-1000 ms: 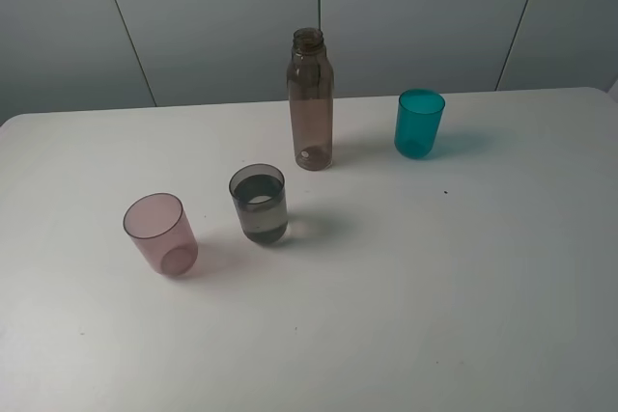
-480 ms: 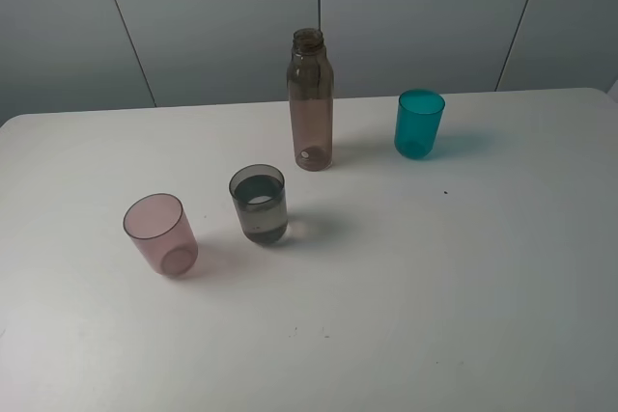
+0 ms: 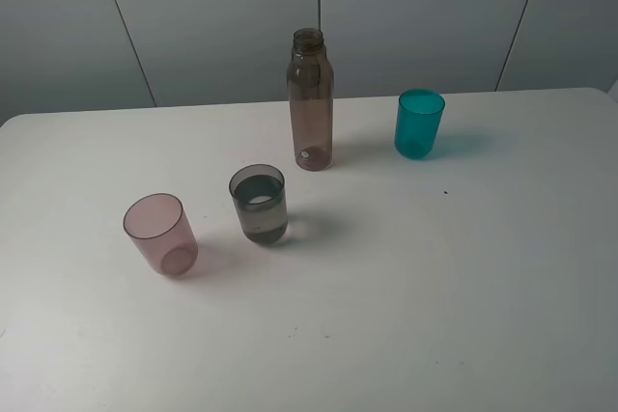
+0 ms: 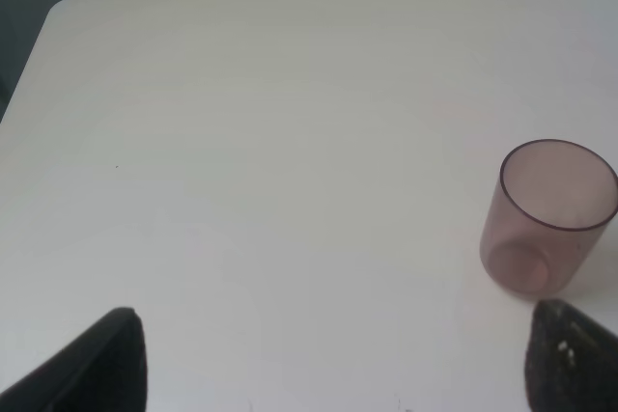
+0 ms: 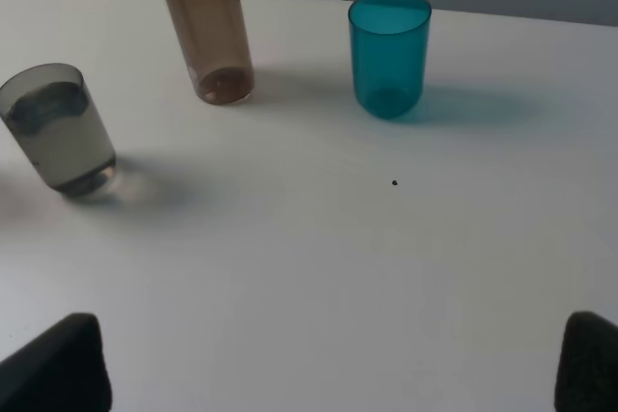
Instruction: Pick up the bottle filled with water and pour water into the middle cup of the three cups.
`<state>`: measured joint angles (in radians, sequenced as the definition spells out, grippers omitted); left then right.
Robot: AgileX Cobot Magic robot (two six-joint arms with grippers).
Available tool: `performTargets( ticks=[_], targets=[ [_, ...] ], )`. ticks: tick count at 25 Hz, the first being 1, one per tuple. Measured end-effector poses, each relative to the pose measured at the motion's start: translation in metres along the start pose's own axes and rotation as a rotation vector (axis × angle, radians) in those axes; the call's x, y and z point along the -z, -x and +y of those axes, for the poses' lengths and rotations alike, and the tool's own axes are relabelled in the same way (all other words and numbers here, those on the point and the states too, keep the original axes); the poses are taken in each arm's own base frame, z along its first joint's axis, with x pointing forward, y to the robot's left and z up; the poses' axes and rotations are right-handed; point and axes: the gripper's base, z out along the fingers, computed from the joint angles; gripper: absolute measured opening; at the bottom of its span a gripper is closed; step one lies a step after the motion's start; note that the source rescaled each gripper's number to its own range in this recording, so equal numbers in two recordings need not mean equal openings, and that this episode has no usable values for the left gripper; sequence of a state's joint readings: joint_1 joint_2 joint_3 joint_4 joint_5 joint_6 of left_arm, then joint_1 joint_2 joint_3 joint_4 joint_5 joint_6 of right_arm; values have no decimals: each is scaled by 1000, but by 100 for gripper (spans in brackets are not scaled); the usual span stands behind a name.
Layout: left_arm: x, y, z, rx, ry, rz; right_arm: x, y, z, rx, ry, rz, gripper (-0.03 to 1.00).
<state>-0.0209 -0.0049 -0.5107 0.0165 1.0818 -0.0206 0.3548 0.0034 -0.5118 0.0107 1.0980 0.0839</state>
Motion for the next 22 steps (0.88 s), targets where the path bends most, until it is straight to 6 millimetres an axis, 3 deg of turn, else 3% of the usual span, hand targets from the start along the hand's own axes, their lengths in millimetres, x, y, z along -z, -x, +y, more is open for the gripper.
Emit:
performTargets(
  ticks=[11, 22],
  targets=[
    [0, 0, 0, 0, 0, 0, 0, 0, 2, -123, -224, -23, 100],
    [0, 0, 0, 0, 0, 0, 0, 0, 2, -156, -284, -31, 100]
  ],
)
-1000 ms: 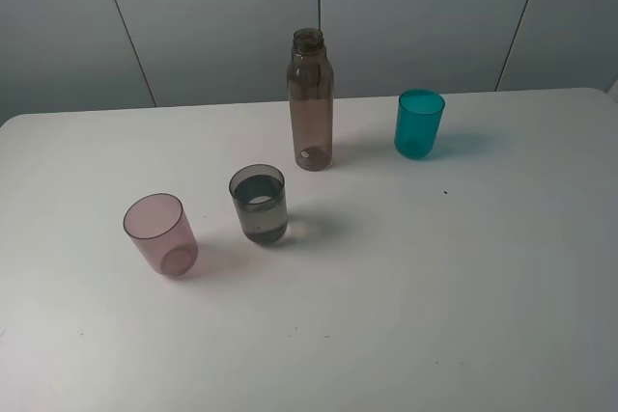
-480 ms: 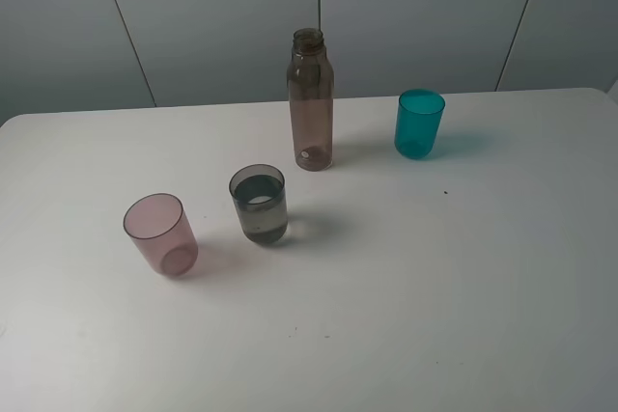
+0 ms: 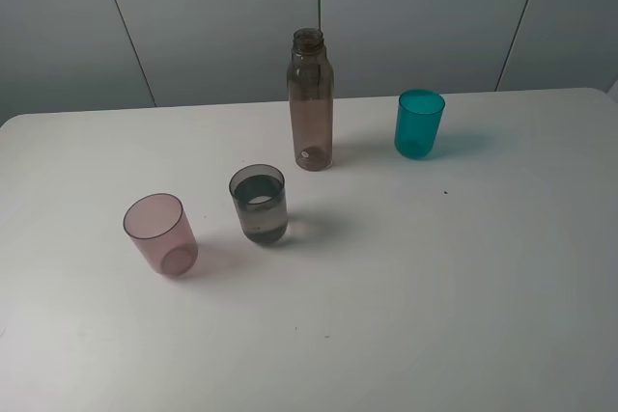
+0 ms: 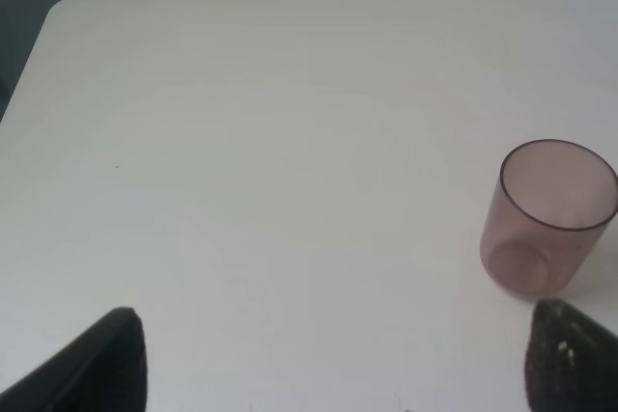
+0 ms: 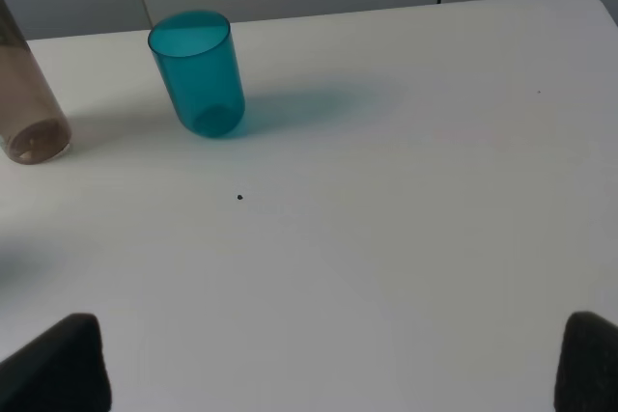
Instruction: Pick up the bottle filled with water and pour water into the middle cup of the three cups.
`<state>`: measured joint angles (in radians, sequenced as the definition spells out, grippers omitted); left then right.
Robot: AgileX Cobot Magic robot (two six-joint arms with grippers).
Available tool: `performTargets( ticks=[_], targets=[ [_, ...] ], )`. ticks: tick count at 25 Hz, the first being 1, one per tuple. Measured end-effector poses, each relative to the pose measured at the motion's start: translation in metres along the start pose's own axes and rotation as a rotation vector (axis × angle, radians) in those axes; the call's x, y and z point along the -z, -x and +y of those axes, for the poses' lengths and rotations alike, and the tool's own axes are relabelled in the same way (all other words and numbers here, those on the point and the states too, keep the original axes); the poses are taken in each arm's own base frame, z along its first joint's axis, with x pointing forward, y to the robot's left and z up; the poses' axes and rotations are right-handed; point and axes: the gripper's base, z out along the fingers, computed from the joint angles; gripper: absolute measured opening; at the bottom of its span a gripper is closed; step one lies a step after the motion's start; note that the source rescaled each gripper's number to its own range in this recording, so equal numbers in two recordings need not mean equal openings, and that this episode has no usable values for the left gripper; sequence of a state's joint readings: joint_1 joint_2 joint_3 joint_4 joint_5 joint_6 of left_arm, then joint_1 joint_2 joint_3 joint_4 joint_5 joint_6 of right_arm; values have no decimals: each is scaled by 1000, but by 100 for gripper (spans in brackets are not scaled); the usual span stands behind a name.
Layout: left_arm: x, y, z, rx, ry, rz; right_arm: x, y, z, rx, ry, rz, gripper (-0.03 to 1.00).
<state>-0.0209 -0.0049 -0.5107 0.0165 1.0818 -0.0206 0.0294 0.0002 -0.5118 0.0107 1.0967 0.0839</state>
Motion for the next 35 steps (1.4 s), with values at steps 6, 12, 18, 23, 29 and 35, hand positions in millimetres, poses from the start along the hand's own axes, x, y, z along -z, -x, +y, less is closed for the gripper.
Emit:
performTargets(
  ticks=[6, 12, 18, 23, 29, 35],
  targets=[
    [0, 0, 0, 0, 0, 0, 0, 0, 0, 0, 0, 0, 100],
    [0, 0, 0, 0, 0, 0, 0, 0, 0, -2, 0, 0, 100],
    [0, 0, 0, 0, 0, 0, 0, 0, 0, -5, -7, -1, 100],
    [0, 0, 0, 0, 0, 0, 0, 0, 0, 4, -4, 0, 100],
    [0, 0, 0, 0, 0, 0, 0, 0, 1, 9, 0, 0, 100],
    [0, 0, 0, 0, 0, 0, 0, 0, 1, 9, 0, 0, 100]
  ],
)
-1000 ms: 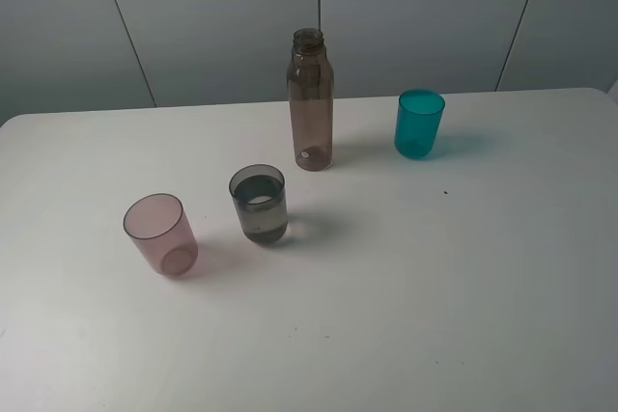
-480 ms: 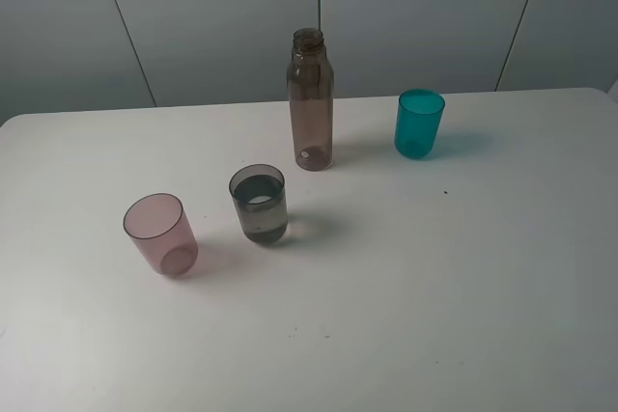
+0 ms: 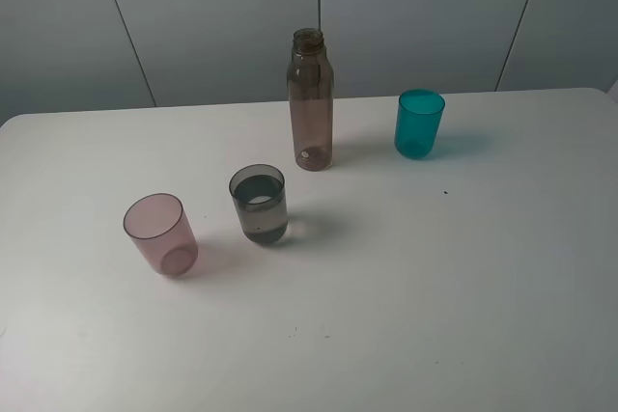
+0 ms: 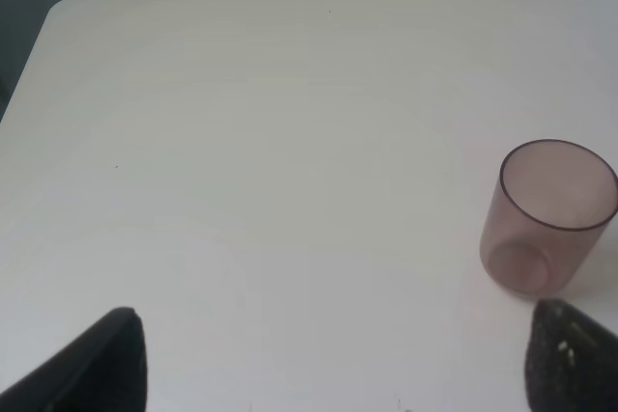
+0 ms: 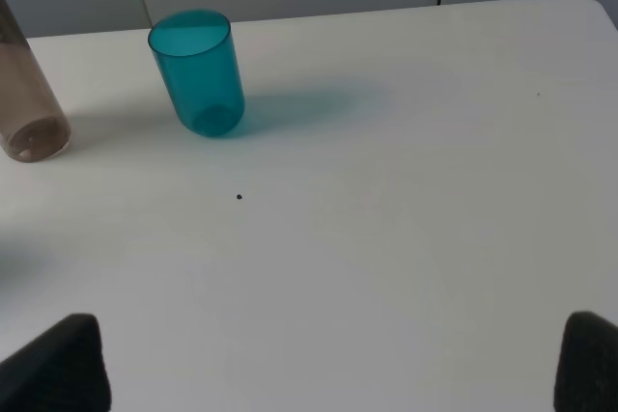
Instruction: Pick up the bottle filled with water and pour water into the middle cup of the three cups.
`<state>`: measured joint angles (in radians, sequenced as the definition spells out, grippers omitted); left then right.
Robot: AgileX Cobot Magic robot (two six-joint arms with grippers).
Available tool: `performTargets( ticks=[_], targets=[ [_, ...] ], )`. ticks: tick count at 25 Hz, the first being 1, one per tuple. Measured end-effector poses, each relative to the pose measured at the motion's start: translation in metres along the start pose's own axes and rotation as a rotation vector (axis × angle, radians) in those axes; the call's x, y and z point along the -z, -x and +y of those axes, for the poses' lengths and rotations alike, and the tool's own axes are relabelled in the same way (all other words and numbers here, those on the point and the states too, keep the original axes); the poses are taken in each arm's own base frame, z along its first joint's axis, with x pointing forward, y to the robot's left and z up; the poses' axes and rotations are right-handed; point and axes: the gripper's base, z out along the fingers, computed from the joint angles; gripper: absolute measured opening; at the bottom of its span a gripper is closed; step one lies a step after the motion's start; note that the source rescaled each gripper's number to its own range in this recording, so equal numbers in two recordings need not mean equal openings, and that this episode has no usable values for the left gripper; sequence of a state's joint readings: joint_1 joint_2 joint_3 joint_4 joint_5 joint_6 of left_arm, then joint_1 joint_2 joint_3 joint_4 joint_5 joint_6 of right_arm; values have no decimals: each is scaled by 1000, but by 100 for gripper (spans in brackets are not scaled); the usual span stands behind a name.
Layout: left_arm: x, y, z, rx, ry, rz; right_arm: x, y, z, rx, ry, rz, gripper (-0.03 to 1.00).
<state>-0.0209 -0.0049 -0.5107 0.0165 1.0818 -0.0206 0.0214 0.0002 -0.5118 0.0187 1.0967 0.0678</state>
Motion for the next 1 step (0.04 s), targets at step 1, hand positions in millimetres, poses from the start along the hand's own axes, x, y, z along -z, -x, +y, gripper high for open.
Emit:
performTargets(
  ticks=[1],
  targets=[
    [0, 0, 0, 0, 0, 0, 0, 0, 0, 0, 0, 0, 100]
  ],
)
